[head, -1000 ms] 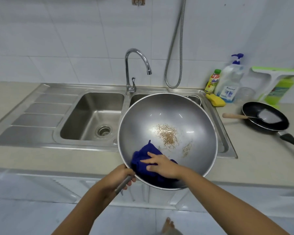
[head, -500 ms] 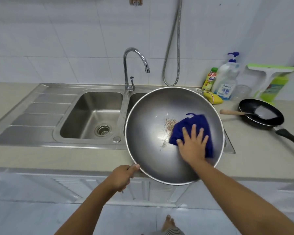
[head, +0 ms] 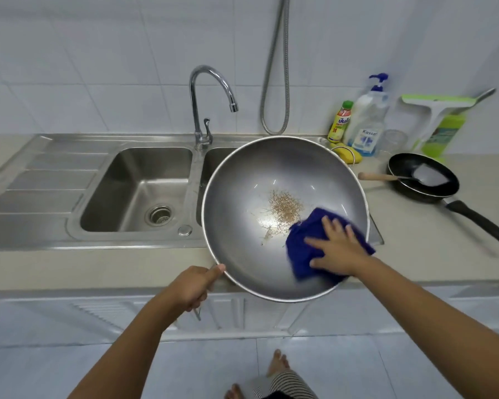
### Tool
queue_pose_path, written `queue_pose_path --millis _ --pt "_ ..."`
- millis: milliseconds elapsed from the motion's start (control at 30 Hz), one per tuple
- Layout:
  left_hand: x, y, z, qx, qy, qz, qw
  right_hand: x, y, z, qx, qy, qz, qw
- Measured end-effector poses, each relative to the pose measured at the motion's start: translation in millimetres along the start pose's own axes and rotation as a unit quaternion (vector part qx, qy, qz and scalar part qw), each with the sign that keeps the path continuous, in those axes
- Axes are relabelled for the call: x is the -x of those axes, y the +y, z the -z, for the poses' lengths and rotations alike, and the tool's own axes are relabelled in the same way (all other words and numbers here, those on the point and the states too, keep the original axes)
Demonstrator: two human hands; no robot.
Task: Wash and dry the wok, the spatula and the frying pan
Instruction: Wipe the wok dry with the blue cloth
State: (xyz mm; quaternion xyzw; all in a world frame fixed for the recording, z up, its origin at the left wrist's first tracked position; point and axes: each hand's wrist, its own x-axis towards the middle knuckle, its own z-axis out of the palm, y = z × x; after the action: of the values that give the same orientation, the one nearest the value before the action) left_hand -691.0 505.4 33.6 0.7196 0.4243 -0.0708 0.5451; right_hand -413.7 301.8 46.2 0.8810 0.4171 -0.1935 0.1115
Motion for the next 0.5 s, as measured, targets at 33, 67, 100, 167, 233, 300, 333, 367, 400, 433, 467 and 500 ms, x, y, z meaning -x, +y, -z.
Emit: queue_pose_path --millis 33,67,100,167,233,300,333,367,400,433,467,500 --pt "-0.1 0.9 0.9 -0.005 -0.007 -0.006 1.0 -7.0 5.5 -0.5 0.034 0.076 -0.044 0.996" --pt "0.0 1.4 1.0 -0.012 -0.01 -0.011 1.0 -12.3 4.1 -2.0 0.051 0.134 -0.081 0.986" --pt "-0.6 0.9 0.4 -0.02 -0.009 -0.013 1.0 -16.7 -3.0 -4.9 0.048 0.172 -0.108 0.978" --pt "-2.8 -2.8 -1.8 -0.035 0.001 -0.013 0.999 -22.3 -28.8 -15.2 -0.012 0.189 -0.121 0.974" --pt "-6.0 -6.0 -4.4 -0.046 0.018 -0.005 0.999 -19.8 -62.0 -26.2 -0.088 0.13 -0.051 0.986" --pt "-9.5 -7.2 -4.7 -0.083 0.038 0.003 0.996 -9.9 -87.6 -31.7 -0.161 0.01 0.07 0.984" --pt "-10.9 -6.9 -3.9 -0.104 0.045 0.004 0.994 -5.9 -92.1 -32.9 -0.192 -0.041 0.116 0.974" --pt "-12.3 -6.6 -2.5 -0.118 0.05 0.004 0.992 -4.2 -89.6 -32.3 -0.203 -0.076 0.145 0.965" --pt "-12.8 -6.3 -1.2 -0.123 0.053 0.001 0.991 -5.1 -81.8 -29.6 -0.181 -0.091 0.152 0.967" --pt "-12.9 -6.7 0.1 -0.122 0.051 -0.002 0.991 -8.4 -70.2 -26.4 -0.134 -0.08 0.138 0.978" --pt "-12.7 -6.9 0.9 -0.117 0.048 -0.006 0.992 -14.3 -56.8 -20.8 -0.079 -0.048 0.109 0.99" --pt "-12.3 -7.8 1.1 -0.114 0.043 -0.011 0.992 -20.0 -42.1 -13.5 -0.031 0.004 0.067 0.997"
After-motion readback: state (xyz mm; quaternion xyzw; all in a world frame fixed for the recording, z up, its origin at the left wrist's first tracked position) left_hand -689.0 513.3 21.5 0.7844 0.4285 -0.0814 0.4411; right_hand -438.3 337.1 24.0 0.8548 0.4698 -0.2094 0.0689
